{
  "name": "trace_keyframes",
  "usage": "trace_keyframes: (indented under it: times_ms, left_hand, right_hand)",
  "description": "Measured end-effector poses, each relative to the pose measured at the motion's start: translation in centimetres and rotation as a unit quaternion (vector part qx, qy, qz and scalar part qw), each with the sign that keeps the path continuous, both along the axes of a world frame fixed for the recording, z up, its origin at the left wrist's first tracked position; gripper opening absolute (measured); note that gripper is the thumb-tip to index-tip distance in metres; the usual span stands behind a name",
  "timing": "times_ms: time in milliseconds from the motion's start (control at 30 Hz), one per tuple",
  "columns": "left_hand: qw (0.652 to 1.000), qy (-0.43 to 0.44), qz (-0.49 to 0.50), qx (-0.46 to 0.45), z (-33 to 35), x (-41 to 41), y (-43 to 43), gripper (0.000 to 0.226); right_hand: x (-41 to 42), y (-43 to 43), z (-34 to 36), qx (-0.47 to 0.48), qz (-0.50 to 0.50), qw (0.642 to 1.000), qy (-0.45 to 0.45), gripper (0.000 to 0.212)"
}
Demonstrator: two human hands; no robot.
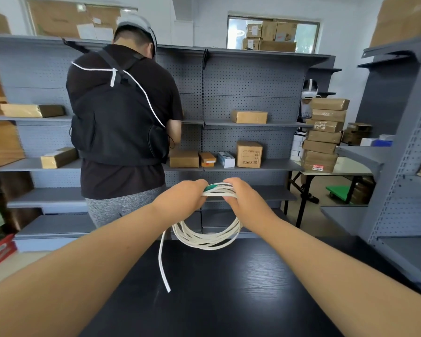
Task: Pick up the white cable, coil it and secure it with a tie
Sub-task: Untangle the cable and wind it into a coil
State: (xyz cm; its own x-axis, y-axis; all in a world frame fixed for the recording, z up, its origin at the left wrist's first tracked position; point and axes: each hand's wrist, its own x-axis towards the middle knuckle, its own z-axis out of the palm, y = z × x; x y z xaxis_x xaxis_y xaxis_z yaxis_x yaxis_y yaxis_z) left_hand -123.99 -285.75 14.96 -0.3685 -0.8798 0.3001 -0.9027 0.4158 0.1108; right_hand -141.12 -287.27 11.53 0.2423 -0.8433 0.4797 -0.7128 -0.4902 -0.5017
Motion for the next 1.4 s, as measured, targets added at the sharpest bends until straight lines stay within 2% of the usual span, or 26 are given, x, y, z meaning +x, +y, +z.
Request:
trace_keyframes:
  times_ms: [67,167,333,467,633,800,900,1000,1067,1167,1267,1400]
  left_hand:
    - [1.000,-0.006,-0.004,0.007,0.1,0.2,-0.1,0.017]
    - [0.999,0.031,-0.025,0.011,-0.5,0.5,-0.3,0.019]
    - [0.990,0.138,-0.032,0.012,-1.8,0.7,-0.6,0.019]
    - [0.982,0.185,-0.022,0.040,-2.3,0.8,-0.5,0.007]
    - [0.993,0.112,-0.011,0.025,-1.6,0.6,0.1,0.016]
    - [1.000,-0.020,-0.013,0.013,-0.2,-0.3,0.4,0.013]
    - [0.998,-0.060,-0.019,0.028,0.2,-0.6,0.1,0.015]
    - [0.997,-0.069,-0.025,0.032,0.3,-0.5,-0.1,0.016]
    - [0.998,-0.044,-0.036,0.029,0.0,-0.1,-0.3,0.018]
    - [0.997,0.054,-0.034,0.048,-0.8,0.3,-0.5,0.016]
    - [0.983,0.168,-0.036,0.070,-1.7,0.3,-0.7,0.010]
    - [0.967,0.242,-0.039,0.074,-2.6,0.5,-0.9,0.003]
  right_hand:
    - [0.1,0.3,0.1,-0.001,-0.003,1.000,0.020,0.024]
    - [0.1,0.6,0.0,-0.009,-0.005,1.000,0.022,0.017]
    - [0.0,0.7,-0.6,0.008,-0.018,0.999,-0.025,0.016]
    - [-0.2,0.5,-0.8,0.030,-0.025,0.997,-0.060,0.015]
    - [-0.5,0.9,-0.5,0.019,-0.016,0.999,-0.028,0.022]
    - [-0.1,1.0,-0.6,0.005,0.007,0.998,0.063,0.046]
    - [0.2,1.3,-0.9,-0.040,-0.008,0.991,0.128,0.045]
    - [0.3,1.3,-1.2,-0.088,-0.024,0.972,0.218,0.033]
    - [0.3,1.4,-1.2,-0.097,-0.028,0.963,0.249,0.028]
    - [0.4,1.4,-0.9,-0.093,-0.029,0.964,0.246,0.029]
    - [0.4,1.4,-0.9,-0.074,-0.024,0.975,0.210,0.030]
    - [0.4,1.2,-1.2,-0.046,-0.032,0.987,0.151,0.030]
